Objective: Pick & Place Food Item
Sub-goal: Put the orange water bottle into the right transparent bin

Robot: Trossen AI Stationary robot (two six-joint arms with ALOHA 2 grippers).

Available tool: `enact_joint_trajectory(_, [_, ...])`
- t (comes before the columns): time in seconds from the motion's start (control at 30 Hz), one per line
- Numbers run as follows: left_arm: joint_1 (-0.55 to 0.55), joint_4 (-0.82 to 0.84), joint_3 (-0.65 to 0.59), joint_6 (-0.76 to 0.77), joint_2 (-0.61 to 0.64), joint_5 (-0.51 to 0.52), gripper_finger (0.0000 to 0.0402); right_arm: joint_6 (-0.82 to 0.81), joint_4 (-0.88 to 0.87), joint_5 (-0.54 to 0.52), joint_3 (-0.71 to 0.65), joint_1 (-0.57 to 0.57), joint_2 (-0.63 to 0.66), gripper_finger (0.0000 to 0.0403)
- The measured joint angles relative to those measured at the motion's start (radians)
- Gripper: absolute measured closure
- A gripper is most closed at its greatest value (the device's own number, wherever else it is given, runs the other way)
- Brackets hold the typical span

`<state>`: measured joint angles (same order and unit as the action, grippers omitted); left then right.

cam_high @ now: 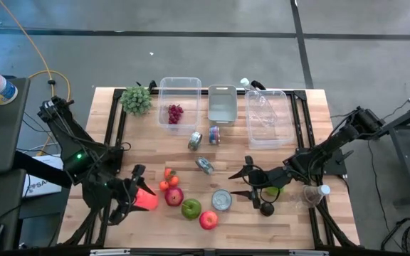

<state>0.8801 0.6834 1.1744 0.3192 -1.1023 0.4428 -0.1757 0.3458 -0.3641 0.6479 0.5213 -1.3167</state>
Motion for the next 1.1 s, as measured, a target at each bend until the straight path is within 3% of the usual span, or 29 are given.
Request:
enact_joint_trajectory(0.23, [0.002,0.000,0.000,-0.020,0.000,-0.063,0.0107,0.003,0.002,-0.002,0.000,0.000,0.000,0.0168])
enact_joint_trajectory(0.5, [0.001,-0.005,0.000,-0.031,-0.001,-0.046,0.0057,0.004,0.002,0.000,0.000,0.000,0.000,0.0168])
enact_joint_trajectory(1.1, [-0.003,-0.007,0.000,-0.080,-0.001,-0.046,0.0053,0.026,0.002,0.000,0.000,0.000,0.000,0.0168])
